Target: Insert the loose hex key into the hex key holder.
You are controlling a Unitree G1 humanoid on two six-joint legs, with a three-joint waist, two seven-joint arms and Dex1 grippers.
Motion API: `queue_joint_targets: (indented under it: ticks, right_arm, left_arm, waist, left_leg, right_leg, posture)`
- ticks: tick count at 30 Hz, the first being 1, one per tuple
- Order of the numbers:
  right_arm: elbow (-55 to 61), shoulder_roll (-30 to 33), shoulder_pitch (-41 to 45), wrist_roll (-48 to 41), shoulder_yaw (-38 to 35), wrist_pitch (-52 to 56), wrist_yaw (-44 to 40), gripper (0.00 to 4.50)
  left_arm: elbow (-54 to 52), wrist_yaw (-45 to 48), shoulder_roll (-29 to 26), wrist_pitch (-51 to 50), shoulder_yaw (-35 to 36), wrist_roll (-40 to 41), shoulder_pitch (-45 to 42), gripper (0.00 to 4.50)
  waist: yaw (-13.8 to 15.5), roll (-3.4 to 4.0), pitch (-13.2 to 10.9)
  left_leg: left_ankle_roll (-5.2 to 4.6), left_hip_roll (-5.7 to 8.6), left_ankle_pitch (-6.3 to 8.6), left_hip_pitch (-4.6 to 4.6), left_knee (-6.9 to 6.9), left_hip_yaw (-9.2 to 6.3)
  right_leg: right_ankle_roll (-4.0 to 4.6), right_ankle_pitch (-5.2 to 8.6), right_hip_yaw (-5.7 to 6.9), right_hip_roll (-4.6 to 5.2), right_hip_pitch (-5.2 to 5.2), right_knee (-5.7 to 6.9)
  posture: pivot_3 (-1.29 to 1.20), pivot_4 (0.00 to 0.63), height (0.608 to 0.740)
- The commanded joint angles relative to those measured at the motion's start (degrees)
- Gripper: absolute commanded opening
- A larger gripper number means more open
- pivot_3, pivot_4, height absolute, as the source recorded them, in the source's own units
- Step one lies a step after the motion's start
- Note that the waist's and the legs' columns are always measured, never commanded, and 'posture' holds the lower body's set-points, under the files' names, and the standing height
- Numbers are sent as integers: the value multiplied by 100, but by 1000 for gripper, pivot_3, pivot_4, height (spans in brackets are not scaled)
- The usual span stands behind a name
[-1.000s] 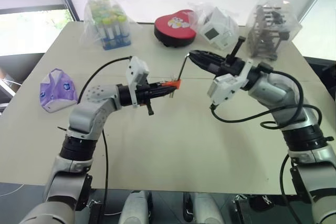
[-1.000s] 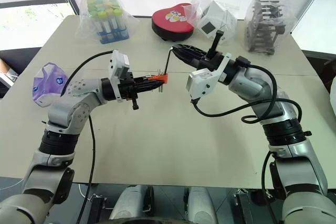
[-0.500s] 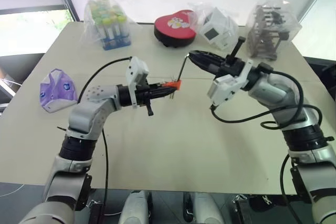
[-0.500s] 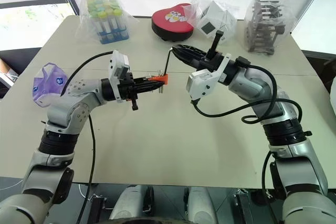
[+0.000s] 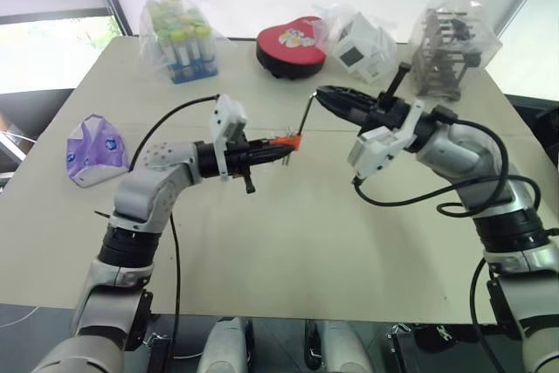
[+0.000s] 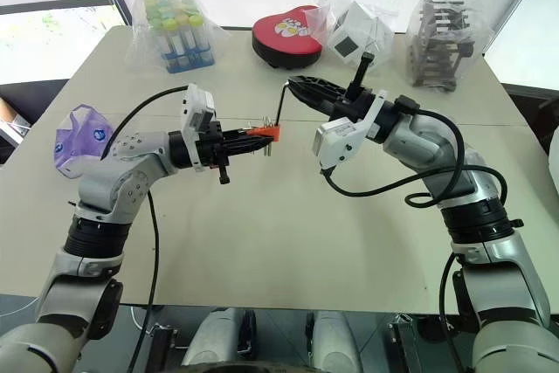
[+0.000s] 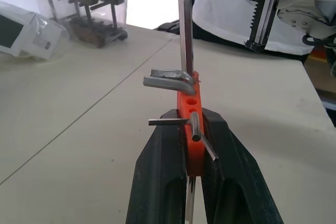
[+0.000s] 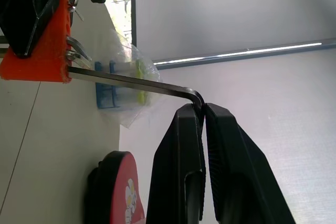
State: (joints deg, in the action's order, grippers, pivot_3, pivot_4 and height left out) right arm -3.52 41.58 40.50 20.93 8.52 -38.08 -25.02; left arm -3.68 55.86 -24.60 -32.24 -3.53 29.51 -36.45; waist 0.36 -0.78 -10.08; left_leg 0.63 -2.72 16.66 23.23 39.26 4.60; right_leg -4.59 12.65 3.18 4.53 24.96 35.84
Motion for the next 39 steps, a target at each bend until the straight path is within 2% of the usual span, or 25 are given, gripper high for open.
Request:
queue_joint_targets:
  ticks: [1,16,17,19,25,28,32,35,39]
  right_arm:
    - [279,27,12,4,-206,-60,96,48]
    - [694,-129,-200,-228,-97,30,-54,48]
    - [695,-137,-203,-241,-91,33,-75,722]
    - [693,-144,-211,-291,-66,54,-158,1478]
    - [685,-43,-393,-594,34,424,-706,4415]
    - [850,250,-894,-1186,-79,839,-1243,4415]
    - [1609,656,-1936,-2576,-469,2475,-2068,4415]
    - [2115,724,-2433,-3033,-900,3387,-2014,4415]
    - [2740,606,-3067,-3171,-1320,4138,-1722,4415]
  left_arm:
    - [-238,-36,6,20,212,206,-195,0]
    - [-152,-78,46,99,152,210,-261,0]
    - [-143,-75,50,108,149,206,-269,0]
    - [-159,-77,58,105,147,209,-272,0]
    - [-196,-86,81,126,123,194,-234,0]
    - [-166,-186,159,121,152,202,-191,0]
    - [55,-600,571,-30,341,381,-115,0]
    - [194,-784,912,-282,302,531,-30,0]
    - [547,-1226,1662,-740,304,816,118,0]
  waist:
    - [0,0,0]
    - [1,0,0]
    - [1,0,0]
    - [1,0,0]
    - [7,0,0]
    - [47,-3,1]
    - [45,-2,1]
    - [26,0,3]
    - [41,-1,4]
  left_leg:
    - [0,0,0,0,0,0]
    - [0,0,0,-1,1,-1]
    - [0,0,0,-2,1,-1]
    - [-1,0,0,-2,1,-2]
    - [-2,1,1,-3,1,-2]
    - [-2,1,1,-3,1,-5]
    - [-5,6,3,-2,8,-11]
    - [-6,6,3,-5,9,-10]
    - [-6,4,3,-22,8,-15]
  right_leg:
    - [0,0,0,0,0,0]
    - [0,0,0,0,0,6]
    - [0,0,0,0,0,6]
    - [0,0,0,0,1,7]
    - [0,0,0,0,0,9]
    - [0,0,1,0,-2,10]
    - [0,0,1,5,-10,6]
    - [0,0,0,5,-11,9]
    - [0,1,1,0,-20,19]
  posture:
    - [0,150,740]
    - [0,150,740]
    - [0,150,740]
    - [0,150,740]
    - [0,150,740]
    - [0,150,740]
    - [0,150,740]
    - [0,150,740]
    - [0,150,740]
